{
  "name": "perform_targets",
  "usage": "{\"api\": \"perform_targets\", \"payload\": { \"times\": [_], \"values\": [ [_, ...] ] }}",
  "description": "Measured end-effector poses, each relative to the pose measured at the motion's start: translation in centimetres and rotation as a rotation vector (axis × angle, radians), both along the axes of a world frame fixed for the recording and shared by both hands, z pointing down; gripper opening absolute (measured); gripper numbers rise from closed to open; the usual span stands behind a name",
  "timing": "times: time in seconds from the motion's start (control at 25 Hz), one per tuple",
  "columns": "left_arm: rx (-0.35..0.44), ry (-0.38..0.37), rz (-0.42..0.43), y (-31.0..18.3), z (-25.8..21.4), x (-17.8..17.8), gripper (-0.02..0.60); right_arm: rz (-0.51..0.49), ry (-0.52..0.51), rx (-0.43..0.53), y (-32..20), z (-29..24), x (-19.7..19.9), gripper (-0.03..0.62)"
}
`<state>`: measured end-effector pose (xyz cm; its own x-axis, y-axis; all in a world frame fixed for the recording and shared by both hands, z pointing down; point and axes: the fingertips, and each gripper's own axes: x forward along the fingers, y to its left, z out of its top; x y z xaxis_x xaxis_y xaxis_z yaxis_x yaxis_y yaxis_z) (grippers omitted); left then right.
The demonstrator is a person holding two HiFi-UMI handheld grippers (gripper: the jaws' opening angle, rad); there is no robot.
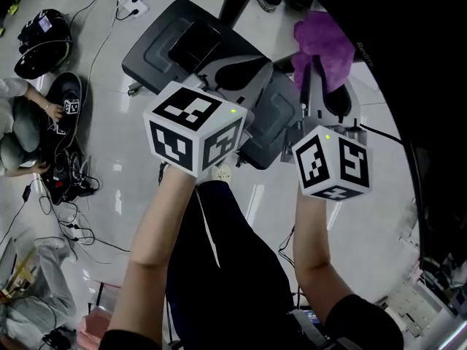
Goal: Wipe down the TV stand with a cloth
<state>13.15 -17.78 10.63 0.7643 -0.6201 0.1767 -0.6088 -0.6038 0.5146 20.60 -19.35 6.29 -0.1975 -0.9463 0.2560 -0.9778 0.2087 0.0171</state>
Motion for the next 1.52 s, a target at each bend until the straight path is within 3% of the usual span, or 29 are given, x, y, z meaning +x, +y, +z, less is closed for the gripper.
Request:
{"api": "perform_targets", "payload": {
  "times": [0.24,0.52,1.04,1.52],
  "values": [
    [0.045,0.01,-0.001,0.2,-2.5,2.2,0.005,-0.023,0.039,0.073,1.0,-3.2,1.9,0.089],
    [0.037,0.018,-0.003,0.6,-2.0,3.9,0.006,-0.028,0.058,0.054,1.0,-2.1,3.7,0.089],
    [-0.041,0.001,-0.024,1.0,2.7,3.9,0.005,-0.049,0.112,-0.08,0.2,5.2,4.6,0.089],
    [-0.12,-0.019,-0.046,1.4,7.5,3.5,0.005,-0.072,0.124,-0.26,-0.2,13.9,4.4,0.089]
  ]
}}
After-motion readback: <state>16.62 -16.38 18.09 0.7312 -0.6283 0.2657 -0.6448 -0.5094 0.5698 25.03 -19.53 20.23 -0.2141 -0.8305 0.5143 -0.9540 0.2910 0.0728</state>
